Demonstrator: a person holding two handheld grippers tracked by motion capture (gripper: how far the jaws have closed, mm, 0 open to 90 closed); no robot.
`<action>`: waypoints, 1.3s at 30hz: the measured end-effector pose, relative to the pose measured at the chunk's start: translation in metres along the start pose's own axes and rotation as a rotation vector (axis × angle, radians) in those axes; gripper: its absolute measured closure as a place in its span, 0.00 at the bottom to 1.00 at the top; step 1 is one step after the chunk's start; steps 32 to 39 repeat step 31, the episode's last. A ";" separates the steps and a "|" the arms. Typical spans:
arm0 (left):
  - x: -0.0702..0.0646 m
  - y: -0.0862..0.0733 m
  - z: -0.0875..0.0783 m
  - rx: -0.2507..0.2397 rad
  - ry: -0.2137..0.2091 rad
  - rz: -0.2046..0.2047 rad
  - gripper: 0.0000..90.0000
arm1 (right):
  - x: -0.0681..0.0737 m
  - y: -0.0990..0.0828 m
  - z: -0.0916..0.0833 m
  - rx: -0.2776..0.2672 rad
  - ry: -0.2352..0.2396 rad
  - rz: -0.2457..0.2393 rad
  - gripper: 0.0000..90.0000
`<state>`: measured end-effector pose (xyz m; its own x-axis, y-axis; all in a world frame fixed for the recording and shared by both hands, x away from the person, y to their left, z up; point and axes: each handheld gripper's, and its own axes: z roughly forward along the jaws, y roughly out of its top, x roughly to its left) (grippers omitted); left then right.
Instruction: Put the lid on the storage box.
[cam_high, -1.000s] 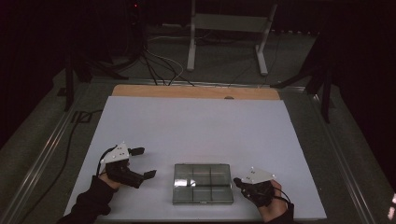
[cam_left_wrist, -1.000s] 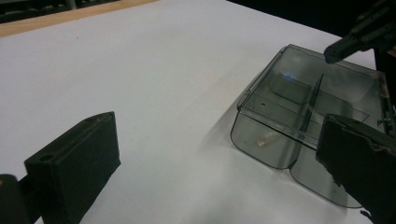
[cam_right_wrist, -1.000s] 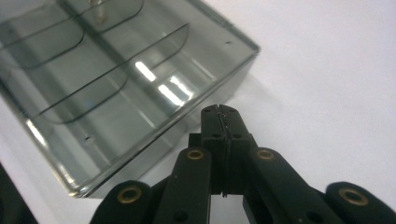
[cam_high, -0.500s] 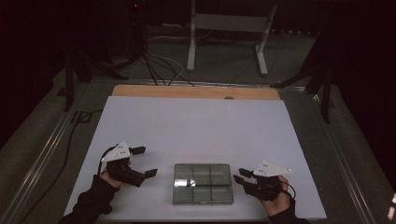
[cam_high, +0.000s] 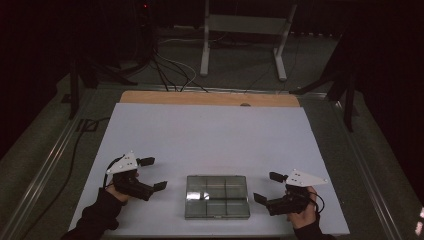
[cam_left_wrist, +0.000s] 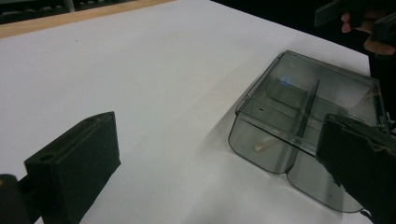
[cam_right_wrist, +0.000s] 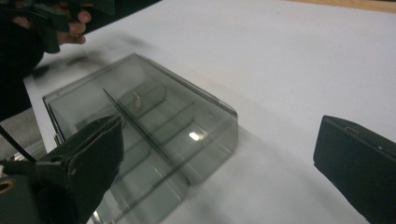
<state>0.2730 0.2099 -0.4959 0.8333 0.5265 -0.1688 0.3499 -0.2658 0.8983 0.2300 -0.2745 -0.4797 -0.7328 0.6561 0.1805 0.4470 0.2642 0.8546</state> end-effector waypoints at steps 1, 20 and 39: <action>0.000 0.000 0.000 -0.002 -0.002 0.001 0.01 | -0.001 -0.002 -0.001 0.002 -0.009 -0.003 0.02; 0.000 -0.002 0.000 -0.002 -0.002 -0.004 0.01 | -0.023 -0.018 -0.014 -0.001 -0.051 0.057 0.02; -0.001 -0.002 0.002 0.010 -0.009 -0.001 0.01 | -0.028 -0.021 -0.014 -0.001 -0.065 0.064 0.02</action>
